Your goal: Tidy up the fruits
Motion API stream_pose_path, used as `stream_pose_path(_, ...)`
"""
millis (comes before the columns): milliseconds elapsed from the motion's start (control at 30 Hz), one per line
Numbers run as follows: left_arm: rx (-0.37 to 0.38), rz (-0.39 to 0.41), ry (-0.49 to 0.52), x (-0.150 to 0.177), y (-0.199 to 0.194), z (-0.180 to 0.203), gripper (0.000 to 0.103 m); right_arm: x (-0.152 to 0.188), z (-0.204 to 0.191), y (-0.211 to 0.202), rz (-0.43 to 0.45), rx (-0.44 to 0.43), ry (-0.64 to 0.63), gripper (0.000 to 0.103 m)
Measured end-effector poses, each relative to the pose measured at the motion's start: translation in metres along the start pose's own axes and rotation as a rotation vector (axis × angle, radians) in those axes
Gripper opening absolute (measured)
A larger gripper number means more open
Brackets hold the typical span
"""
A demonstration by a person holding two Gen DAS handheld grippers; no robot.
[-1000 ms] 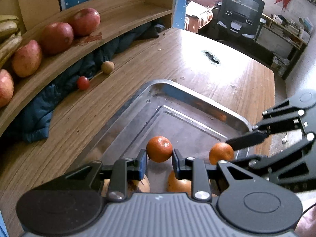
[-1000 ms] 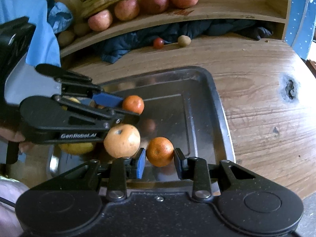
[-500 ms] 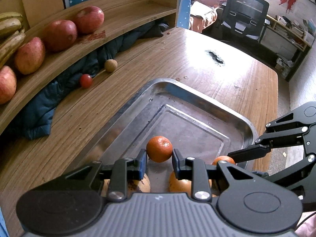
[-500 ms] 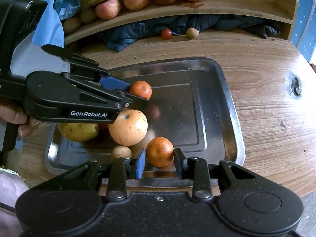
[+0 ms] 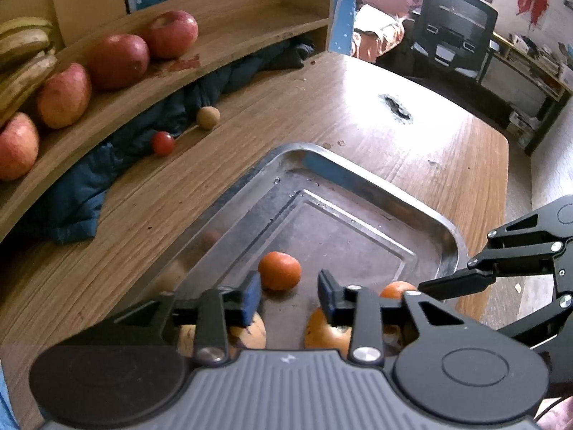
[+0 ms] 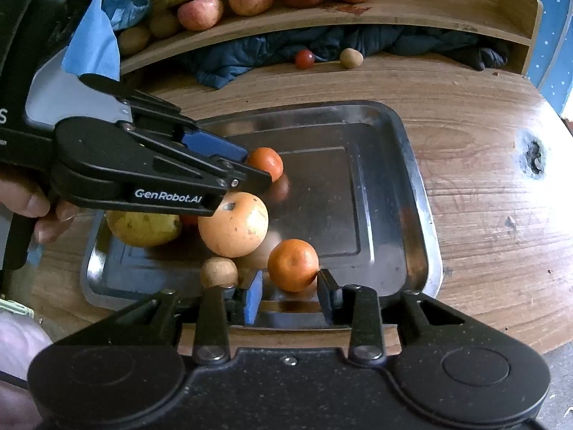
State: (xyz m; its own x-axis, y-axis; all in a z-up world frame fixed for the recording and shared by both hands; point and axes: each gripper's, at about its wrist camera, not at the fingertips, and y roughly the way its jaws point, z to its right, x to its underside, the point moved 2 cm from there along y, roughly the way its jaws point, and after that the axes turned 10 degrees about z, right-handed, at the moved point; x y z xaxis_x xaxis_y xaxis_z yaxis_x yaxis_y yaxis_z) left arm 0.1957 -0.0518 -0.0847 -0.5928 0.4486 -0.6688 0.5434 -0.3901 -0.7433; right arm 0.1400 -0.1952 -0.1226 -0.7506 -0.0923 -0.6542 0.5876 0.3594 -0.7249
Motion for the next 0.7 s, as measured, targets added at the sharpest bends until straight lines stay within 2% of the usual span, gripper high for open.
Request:
stream_pose_path(100,-0.004,0.019,-0.016,0.0,-0.008,0.001,0.054,0.0,-0.001,-0.003,0.001,-0.001,-0.006,0.043)
stream_pose_path(167,-0.005,0.034,-0.024,0.0,-0.016,0.002,0.06,-0.001,-0.003,-0.006,0.005,0.003,-0.013,0.053)
stream_pose_path(233,-0.015,0.055,-0.036,0.001,-0.024,0.002,0.073,-0.001,-0.004,-0.009,0.01,0.01,-0.018,0.058)
stream_pose_path(333,-0.022,0.085,-0.07,0.003,-0.038,-0.001,0.085,-0.002,-0.004,-0.014,0.015,0.022,-0.019,0.066)
stream_pose_path(467,-0.03,0.114,-0.111,0.012,-0.059,-0.008,0.093,-0.004,-0.008,-0.022,0.023,0.026,-0.04,0.085)
stream_pose_path(533,-0.016,0.132,-0.146,0.018,-0.071,-0.011,0.1,-0.005,-0.011,-0.025,0.022,0.023,-0.048,0.09)
stream_pose_path(633,0.012,0.14,-0.199,0.031,-0.087,-0.016,0.102,-0.006,-0.014,-0.027,0.012,0.022,-0.059,0.097)
stream_pose_path(700,0.003,0.14,-0.212,0.039,-0.096,-0.019,0.102,-0.006,-0.016,-0.029,0.004,0.026,-0.07,0.098)
